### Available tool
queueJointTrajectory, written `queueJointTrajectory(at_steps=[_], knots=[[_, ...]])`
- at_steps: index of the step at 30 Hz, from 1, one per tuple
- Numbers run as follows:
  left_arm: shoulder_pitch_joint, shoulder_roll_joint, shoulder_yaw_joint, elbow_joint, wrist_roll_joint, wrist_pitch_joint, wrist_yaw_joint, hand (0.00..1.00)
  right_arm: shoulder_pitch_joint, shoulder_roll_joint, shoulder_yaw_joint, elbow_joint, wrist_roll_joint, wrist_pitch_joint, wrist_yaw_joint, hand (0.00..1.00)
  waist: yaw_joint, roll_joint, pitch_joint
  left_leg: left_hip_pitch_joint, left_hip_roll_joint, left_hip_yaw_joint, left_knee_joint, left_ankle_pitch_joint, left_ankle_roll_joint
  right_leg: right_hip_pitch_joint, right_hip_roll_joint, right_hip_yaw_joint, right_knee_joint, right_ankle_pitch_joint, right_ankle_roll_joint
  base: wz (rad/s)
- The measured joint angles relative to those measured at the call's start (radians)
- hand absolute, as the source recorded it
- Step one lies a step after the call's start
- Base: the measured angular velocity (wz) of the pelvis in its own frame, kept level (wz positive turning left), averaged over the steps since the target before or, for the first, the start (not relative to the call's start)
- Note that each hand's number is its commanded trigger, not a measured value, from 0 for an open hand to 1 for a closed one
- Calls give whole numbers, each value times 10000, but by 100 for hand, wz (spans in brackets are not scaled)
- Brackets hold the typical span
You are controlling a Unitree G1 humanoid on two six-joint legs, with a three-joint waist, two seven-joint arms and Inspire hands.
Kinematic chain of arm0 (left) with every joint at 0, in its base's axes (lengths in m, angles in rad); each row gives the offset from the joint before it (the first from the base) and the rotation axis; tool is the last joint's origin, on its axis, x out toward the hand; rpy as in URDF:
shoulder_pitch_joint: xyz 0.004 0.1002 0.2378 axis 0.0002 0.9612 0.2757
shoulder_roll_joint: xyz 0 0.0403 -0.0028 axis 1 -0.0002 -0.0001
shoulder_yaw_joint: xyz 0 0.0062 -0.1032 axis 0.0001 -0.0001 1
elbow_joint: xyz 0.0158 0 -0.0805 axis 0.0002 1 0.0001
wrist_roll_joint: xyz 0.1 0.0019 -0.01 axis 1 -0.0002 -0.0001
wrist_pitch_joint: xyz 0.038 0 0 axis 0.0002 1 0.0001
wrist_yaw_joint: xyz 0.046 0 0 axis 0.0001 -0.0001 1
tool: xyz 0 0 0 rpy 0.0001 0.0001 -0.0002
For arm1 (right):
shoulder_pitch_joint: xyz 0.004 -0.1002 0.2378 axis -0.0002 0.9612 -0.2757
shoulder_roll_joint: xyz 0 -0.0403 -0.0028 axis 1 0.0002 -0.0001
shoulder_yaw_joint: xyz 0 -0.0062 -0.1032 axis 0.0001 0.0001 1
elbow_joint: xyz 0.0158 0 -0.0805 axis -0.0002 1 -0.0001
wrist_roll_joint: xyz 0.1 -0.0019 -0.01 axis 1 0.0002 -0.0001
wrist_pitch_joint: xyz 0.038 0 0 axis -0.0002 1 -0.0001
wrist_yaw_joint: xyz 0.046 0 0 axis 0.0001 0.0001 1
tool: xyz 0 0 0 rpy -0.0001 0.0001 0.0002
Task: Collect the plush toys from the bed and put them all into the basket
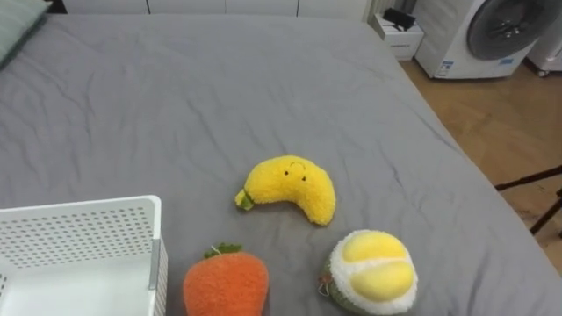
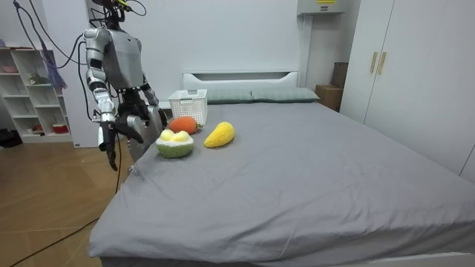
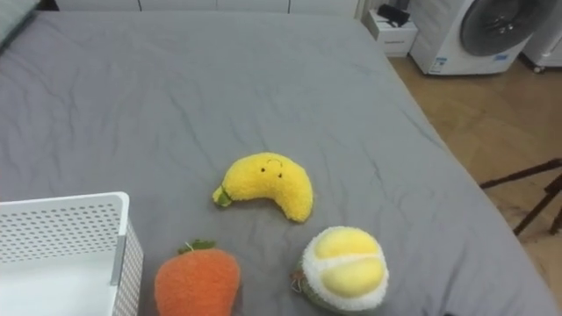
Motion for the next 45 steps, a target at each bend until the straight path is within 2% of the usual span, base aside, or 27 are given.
queueJointTrajectory(at_steps=[3, 7, 13, 17, 20, 24, 27, 31, 36, 41, 45], knots=[[111, 15, -17, -76, -20, -131, 8, 0, -51, -1, 271, -1806, -52, -407, -157, 0, 20, 63, -27, -70, 1, -48, 36, 28, -16, -70, 12, -17, 2, 3, 0, 4], [247, 16, -221, -177, -107, -284, 25, 0, -108, 0, 896, -3254, -645, -448, -100, 0, 61, 22, -16, -84, 16, -80, -2, 41, -38, -14, 34, -20, 0, 4, -1, 1], [563, -9, -446, -743, 11, -306, 28, 0, -116, -7, 1568, -3857, -1549, -520, 650, 0, 260, 22, -2, -111, 17, -116, -19, 36, -37, 30, 21, -61, 13, 7, -2, 2], [624, -20, -585, -793, 6, -332, 27, 0, -235, -13, 1963, -3865, -1694, -520, 1472, 0, 301, 47, 2, -86, 18, -142, 8, 36, -37, 79, 14, -114, 9, 10, -4, 1], [624, -34, -585, -792, 18, -361, 26, 0, -239, -12, 2341, -3840, -2469, -519, 2073, 0, 348, 38, -6, -77, 26, -152, 34, 36, -38, 98, 9, -170, 3, 17, -9, 0], [556, -32, -619, -781, -30, -325, 25, 0, -136, -46, 2995, -3298, -4025, -470, 2755, 0, 580, 36, -9, -79, 27, -145, 33, 36, -38, 86, 9, -179, 1, 19, -10, 0], [515, -47, -826, -780, -28, -273, -6, 0, -134, -65, 3498, -2842, -5100, -261, 3361, 0, 677, 52, -22, -92, 27, -153, 20, 36, -38, 75, 5, -181, 3, 19, -11, 0], [471, -107, -835, -779, -34, -272, -41, 0, -126, -64, 3702, -2760, -6428, -146, 4019, 0, 796, 77, -30, -87, 21, -247, 32, 40, -42, 126, 3, -268, -2, 18, -11, 5], [437, -94, -1002, -779, -125, -266, -32, 0, -135, -62, 4012, -2358, -6895, -135, 4132, 0, 855, -91, -46, -48, 7, -485, 49, 50, -54, 283, -21, -587, -31, 17, -11, 14], [395, -93, -1074, -771, -135, -263, -24, 0, -133, -54, 4297, -1969, -7013, -69, 4236, 0, 1028, -206, -10, -56, -1, -513, 61, 51, -55, 302, -30, -612, -38, 18, -11, 2], [300, -36, -1094, -781, -319, -188, -24, 0, -118, -48, 4312, -1515, -7038, -9, 4235, 0, 1045, -316, 26, -91, -25, -673, 92, 49, -57, 423, -63, -855, -171, 18, -10, 12]])
